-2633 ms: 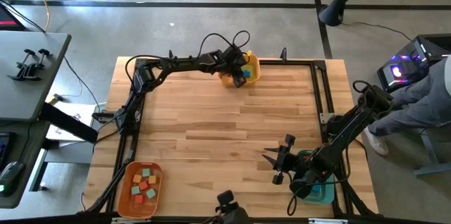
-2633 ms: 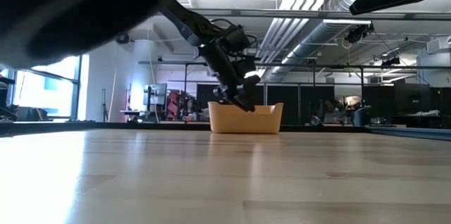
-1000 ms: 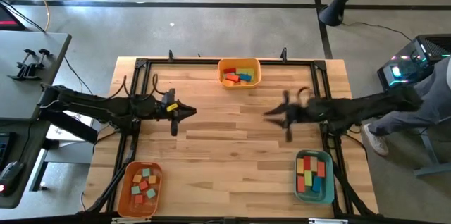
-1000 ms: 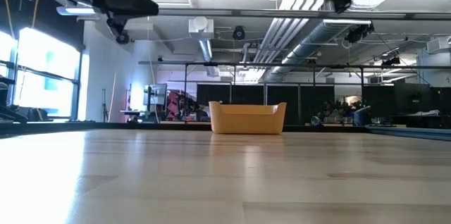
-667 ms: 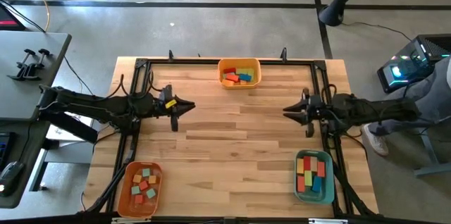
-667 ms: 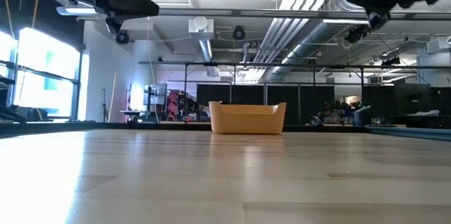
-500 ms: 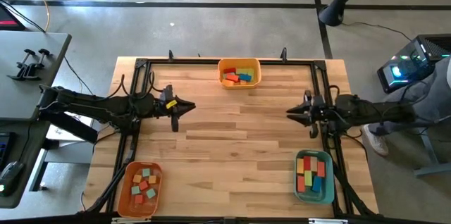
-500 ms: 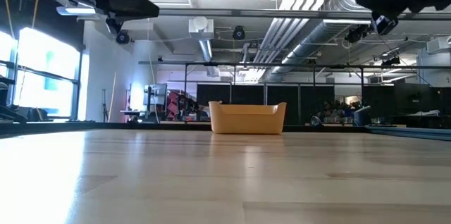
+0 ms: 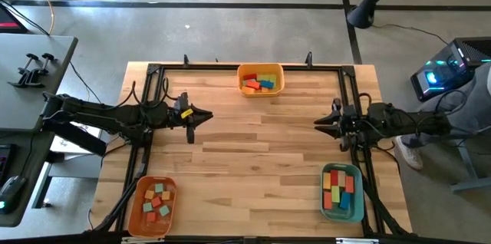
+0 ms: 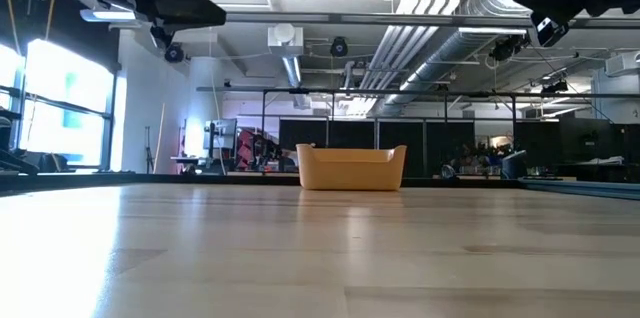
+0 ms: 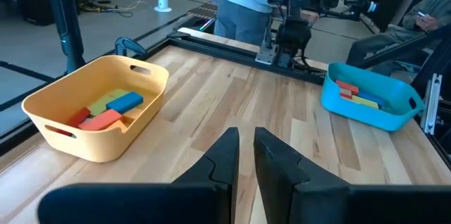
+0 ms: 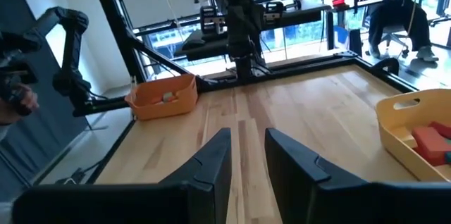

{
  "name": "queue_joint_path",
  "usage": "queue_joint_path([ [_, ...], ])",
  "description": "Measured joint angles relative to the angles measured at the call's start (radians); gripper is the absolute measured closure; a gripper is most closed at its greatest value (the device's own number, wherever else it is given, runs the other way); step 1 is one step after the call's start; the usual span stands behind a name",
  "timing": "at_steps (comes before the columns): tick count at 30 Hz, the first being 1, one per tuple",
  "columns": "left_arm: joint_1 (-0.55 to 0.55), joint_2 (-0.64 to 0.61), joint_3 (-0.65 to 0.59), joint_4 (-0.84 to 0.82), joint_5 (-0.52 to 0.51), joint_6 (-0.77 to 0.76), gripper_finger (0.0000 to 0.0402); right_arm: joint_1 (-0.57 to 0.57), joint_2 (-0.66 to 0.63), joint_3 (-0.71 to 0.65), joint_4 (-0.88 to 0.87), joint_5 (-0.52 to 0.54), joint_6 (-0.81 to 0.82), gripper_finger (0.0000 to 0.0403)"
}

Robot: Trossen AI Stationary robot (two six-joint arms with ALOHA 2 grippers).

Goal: Sort blocks by size
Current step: Return to Home Position

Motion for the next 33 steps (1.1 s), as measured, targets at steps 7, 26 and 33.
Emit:
queue_joint_path([
  [7, 0.014, -0.001, 0.000, 0.038, 0.012, 0.093, 0.0371, -0.005, -0.003, 0.000, 0.006, 0.032, -0.114, 0.0320],
  [26, 0.232, -0.232, -0.046, 0.067, 0.377, 0.167, 0.0371, -0.016, -0.021, -0.232, 0.444, -0.223, -0.139, 0.0320],
  [33, 0.232, -0.398, -0.242, 0.198, 0.372, 0.144, 0.0371, -0.016, -0.021, -0.320, 0.586, -0.248, -0.115, 0.0320],
])
